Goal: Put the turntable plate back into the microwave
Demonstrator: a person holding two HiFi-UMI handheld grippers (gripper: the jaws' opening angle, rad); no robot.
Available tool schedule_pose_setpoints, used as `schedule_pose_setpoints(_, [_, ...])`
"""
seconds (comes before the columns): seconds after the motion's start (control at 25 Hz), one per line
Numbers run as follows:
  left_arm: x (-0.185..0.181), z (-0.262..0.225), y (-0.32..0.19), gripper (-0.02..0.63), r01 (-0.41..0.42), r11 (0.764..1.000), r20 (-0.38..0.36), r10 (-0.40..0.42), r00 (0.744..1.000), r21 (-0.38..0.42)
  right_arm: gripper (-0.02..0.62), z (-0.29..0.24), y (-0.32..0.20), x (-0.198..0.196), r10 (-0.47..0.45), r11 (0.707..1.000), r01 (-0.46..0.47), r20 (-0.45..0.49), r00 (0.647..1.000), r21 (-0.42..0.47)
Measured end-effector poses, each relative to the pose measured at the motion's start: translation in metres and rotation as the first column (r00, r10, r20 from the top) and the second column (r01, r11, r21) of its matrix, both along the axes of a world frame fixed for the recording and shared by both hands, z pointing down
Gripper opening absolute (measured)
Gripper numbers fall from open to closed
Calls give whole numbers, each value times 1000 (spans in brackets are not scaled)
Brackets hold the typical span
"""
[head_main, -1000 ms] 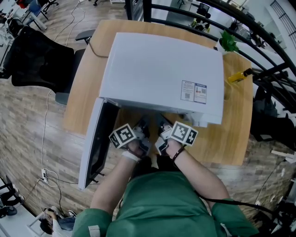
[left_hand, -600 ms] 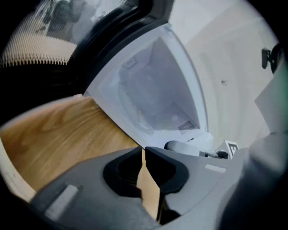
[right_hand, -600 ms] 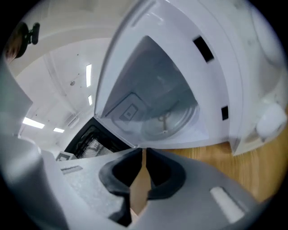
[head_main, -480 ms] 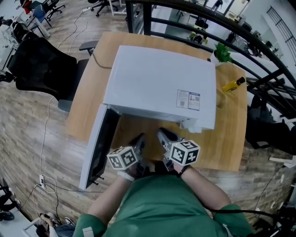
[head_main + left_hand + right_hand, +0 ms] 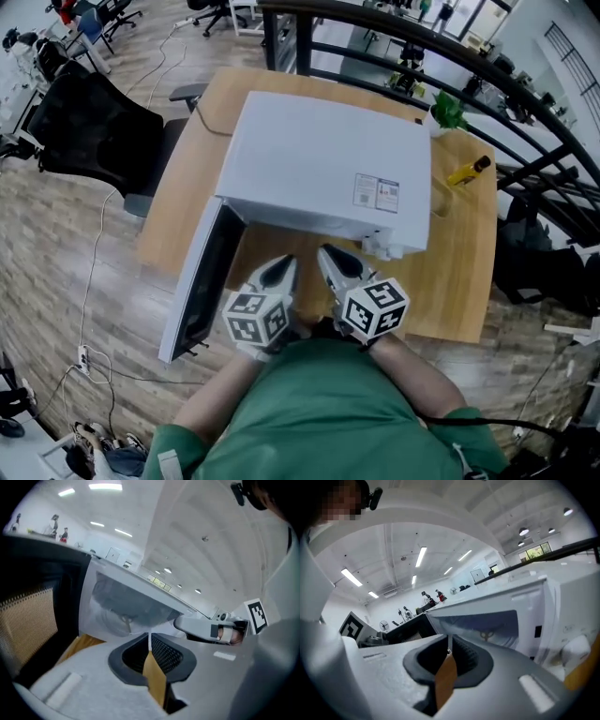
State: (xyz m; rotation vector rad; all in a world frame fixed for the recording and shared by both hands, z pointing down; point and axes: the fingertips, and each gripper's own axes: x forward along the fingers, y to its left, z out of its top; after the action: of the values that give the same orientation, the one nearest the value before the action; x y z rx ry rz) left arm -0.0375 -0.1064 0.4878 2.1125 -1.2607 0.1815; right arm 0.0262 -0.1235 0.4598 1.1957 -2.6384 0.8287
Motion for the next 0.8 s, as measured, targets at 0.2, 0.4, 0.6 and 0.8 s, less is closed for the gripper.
schedule_pose_setpoints(0.2, [-9, -34, 0, 25, 2, 993, 70, -10, 997, 115, 33, -27, 4, 7, -7, 993, 13, -56, 998, 114])
schedule_pose_setpoints(0.4, [-12, -67, 2, 24, -12, 975, 113, -13, 993, 220, 18, -52, 8, 14, 15, 977, 3, -82, 996, 215])
schedule_pose_setpoints(0.6, [-17, -83, 3, 23, 10, 959, 123, -47, 991, 283, 18, -73, 14, 13, 1, 964, 14, -56, 998, 266])
schedule_pose_setpoints(0.8, [-11, -82, 5, 23, 1, 957, 126, -40, 991, 291, 18, -75, 18, 11, -20, 957, 45, -91, 996, 286])
